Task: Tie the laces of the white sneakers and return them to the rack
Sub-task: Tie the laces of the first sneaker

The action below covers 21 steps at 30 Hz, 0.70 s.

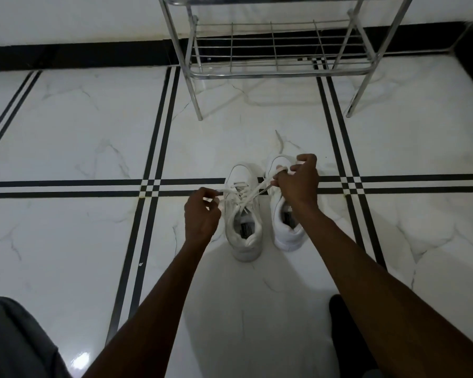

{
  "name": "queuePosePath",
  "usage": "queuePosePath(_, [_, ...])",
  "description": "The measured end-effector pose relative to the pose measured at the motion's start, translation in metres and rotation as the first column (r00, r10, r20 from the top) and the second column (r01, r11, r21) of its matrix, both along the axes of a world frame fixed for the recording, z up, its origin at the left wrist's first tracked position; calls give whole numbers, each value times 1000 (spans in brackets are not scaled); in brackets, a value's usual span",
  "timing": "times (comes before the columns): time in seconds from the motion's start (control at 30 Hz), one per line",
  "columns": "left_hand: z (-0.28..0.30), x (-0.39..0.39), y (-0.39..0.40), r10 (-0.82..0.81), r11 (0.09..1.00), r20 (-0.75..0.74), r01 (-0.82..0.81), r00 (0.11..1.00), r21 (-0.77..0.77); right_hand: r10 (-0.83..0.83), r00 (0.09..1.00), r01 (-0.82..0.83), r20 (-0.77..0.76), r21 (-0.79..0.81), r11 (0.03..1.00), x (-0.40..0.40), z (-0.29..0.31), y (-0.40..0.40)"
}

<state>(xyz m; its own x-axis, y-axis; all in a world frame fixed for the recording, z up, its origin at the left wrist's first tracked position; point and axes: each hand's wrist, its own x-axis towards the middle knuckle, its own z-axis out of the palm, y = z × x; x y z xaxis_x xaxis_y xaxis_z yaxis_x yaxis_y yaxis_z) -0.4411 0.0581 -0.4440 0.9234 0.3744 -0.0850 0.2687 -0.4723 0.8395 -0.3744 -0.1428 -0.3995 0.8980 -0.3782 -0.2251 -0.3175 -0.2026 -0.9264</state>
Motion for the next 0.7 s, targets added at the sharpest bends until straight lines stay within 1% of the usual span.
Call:
queuePosePath(0.03, [-4, 1, -2, -80, 997, -5, 80, 997, -3, 42, 999, -40, 13, -114, 993, -1, -1, 1])
queuePosePath(0.07, [-5, 1, -4, -151, 988, -11, 151, 988, -10, 78, 997, -73, 20, -181, 981, -1, -4, 1])
queuePosePath(0.1, [-6, 1, -5, -214, 977, -17, 214, 977, -7, 110, 994, -102, 25, -199, 975, -2, -5, 2])
queuePosePath(0.13, [-6, 2, -5, -264, 964, -22, 264, 964, 8, 140, 990, -132, 34, -167, 977, -2, -3, 3])
queuePosePath(0.2, [-2, 7, -5, -338, 936, -39, 340, 940, 86, 208, 978, -206, 28, -62, 977, -3, 1, 5])
queuePosePath(0.3, [3, 20, -3, -415, 887, -66, 420, 907, 190, 307, 951, -309, -32, -104, 945, 1, 1, 6])
queuePosePath(0.33, [2, 23, -2, -413, 886, -77, 420, 907, 195, 312, 948, -316, -69, -69, 946, 1, -2, 6])
queuePosePath(0.37, [1, 24, -1, -400, 893, -83, 409, 913, 186, 286, 952, -287, -107, 11, 958, 2, 0, 8])
queuePosePath(0.4, [0, 24, 0, -380, 904, -90, 390, 921, 176, 228, 963, -208, -143, 142, 968, 5, 0, 8])
queuePosePath(0.43, [-1, 24, 1, -362, 911, -98, 374, 927, 175, 157, 969, -100, -190, 276, 956, 7, 5, 8])
queuePosePath(0.47, [-2, 24, 3, -347, 915, -108, 362, 932, 179, 79, 971, 15, -227, 384, 923, 13, 6, 5])
queuePosePath(0.53, [-3, 25, 4, -330, 922, -128, 348, 935, 170, -20, 955, 166, -297, 476, 864, 22, 12, 0])
queuePosePath(0.57, [-3, 25, 4, -324, 928, -136, 342, 936, 148, -12, 951, 146, -310, 414, 898, 26, 13, -1])
queuePosePath(0.6, [-4, 25, 4, -313, 937, -138, 330, 939, 117, 24, 955, 65, -296, 289, 955, 30, 10, -3])
queuePosePath(0.63, [-4, 23, 3, -298, 946, -139, 312, 944, 90, 105, 956, -79, -274, 104, 991, 27, 11, -4])
queuePosePath(0.67, [-5, 21, 2, -283, 953, -134, 294, 950, 74, 203, 950, -233, -237, -105, 967, 24, 11, -3])
queuePosePath(0.7, [-5, 19, 1, -271, 958, -126, 281, 954, 66, 287, 932, -346, -221, -312, 885, 19, 10, -2])
